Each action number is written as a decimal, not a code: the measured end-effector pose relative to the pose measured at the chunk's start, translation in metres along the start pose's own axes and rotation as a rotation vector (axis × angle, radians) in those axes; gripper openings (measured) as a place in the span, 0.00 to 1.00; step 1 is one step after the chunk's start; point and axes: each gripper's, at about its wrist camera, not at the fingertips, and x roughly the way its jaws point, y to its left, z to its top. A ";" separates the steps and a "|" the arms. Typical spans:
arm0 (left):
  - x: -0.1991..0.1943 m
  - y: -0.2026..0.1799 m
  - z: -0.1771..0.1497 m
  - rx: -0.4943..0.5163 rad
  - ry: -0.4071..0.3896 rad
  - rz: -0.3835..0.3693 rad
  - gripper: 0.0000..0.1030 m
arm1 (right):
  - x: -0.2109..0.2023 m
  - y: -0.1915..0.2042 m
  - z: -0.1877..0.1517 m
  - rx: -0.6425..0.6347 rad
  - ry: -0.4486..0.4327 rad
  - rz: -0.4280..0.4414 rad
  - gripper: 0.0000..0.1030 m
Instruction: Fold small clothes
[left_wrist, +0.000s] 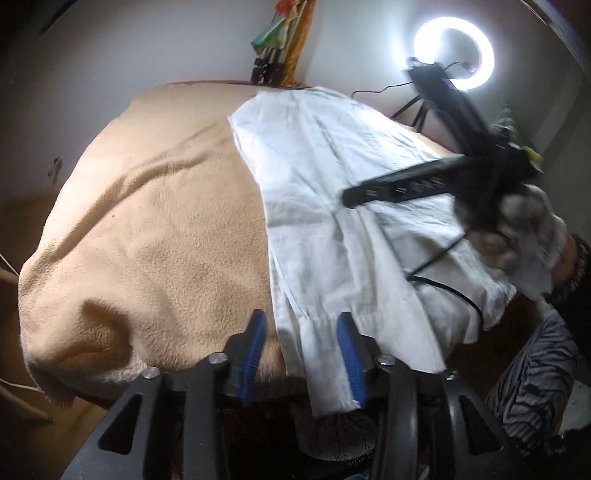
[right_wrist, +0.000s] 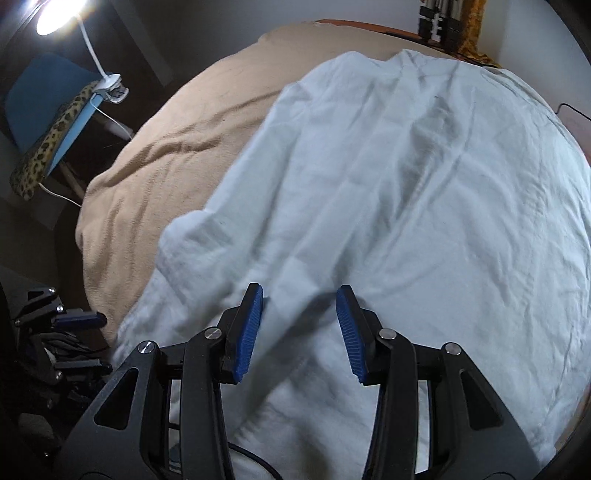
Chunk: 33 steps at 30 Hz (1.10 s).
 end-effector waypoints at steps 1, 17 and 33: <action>0.004 0.001 0.001 -0.008 0.006 0.002 0.47 | -0.003 -0.001 -0.004 -0.004 0.010 -0.028 0.43; 0.011 0.019 -0.007 -0.142 -0.009 -0.081 0.10 | -0.071 0.017 0.019 0.022 -0.128 0.124 0.43; -0.004 0.012 -0.005 -0.129 -0.069 -0.140 0.04 | -0.006 0.010 0.005 0.054 0.096 0.055 0.43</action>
